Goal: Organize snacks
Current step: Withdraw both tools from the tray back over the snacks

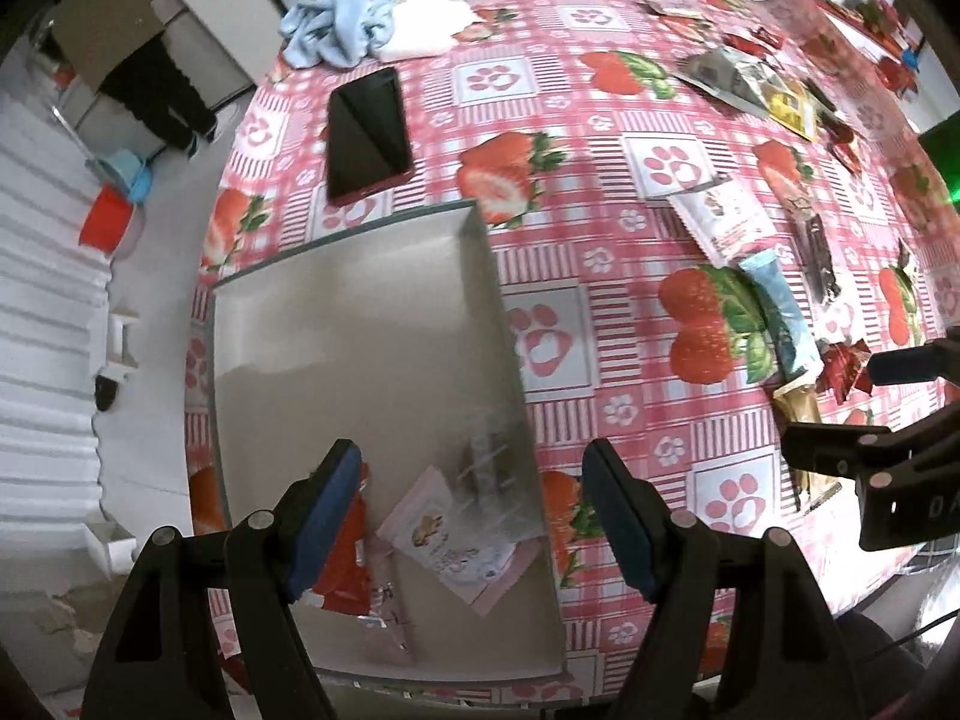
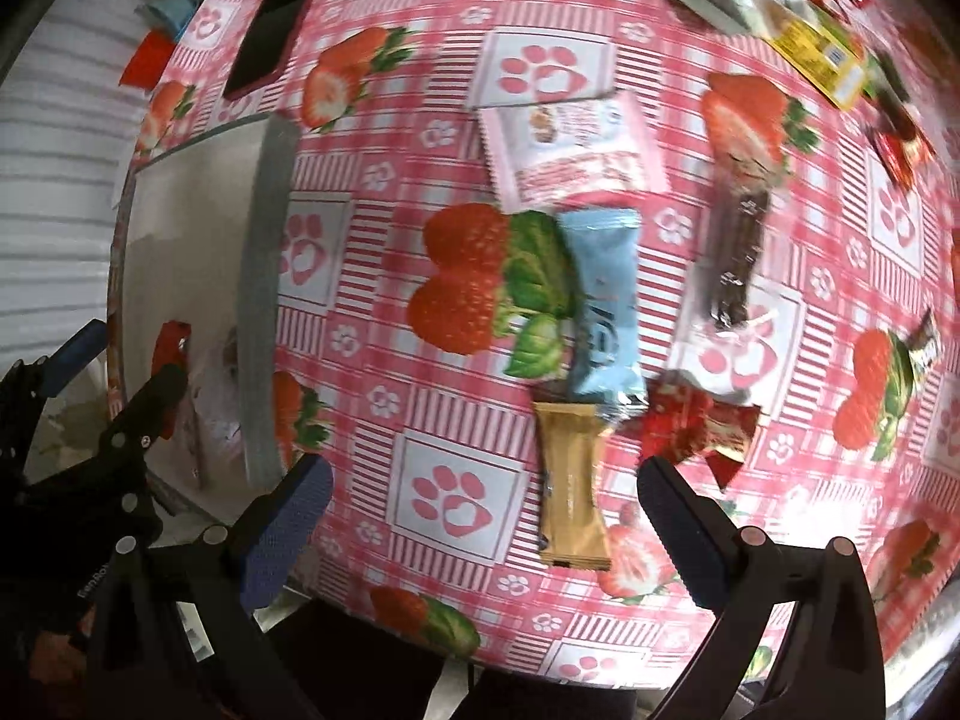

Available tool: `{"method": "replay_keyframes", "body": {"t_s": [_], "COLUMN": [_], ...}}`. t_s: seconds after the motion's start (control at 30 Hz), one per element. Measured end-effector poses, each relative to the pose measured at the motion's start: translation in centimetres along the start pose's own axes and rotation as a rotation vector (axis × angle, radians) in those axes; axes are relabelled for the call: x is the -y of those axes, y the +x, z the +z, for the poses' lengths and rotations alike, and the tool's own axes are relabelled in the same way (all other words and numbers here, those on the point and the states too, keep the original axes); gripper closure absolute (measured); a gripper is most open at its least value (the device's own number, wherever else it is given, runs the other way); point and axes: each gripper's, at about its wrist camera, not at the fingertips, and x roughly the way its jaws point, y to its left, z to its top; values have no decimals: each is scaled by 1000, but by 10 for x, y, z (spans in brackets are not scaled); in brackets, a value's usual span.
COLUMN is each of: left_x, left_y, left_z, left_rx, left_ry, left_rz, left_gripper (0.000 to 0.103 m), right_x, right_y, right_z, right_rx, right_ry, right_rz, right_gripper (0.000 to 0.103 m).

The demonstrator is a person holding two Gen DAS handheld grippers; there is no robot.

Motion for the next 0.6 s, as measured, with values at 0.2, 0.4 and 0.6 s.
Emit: {"method": "replay_keyframes", "body": {"t_s": [0.2, 0.4, 0.6], "left_x": [16, 27, 35], "left_y": [-3, -8, -12], "left_z": [5, 10, 15], "left_rx": [2, 8, 16], "left_ry": [35, 55, 78], "left_rz": [13, 22, 30], "left_gripper": [24, 24, 24], "right_x": [19, 30, 40], "right_y": [-5, -11, -19], "right_z": [-4, -7, -9], "right_rx": [6, 29, 61], "right_ry": [44, 61, 76], "right_rz": [14, 13, 8], "right_gripper": [1, 1, 1]}}
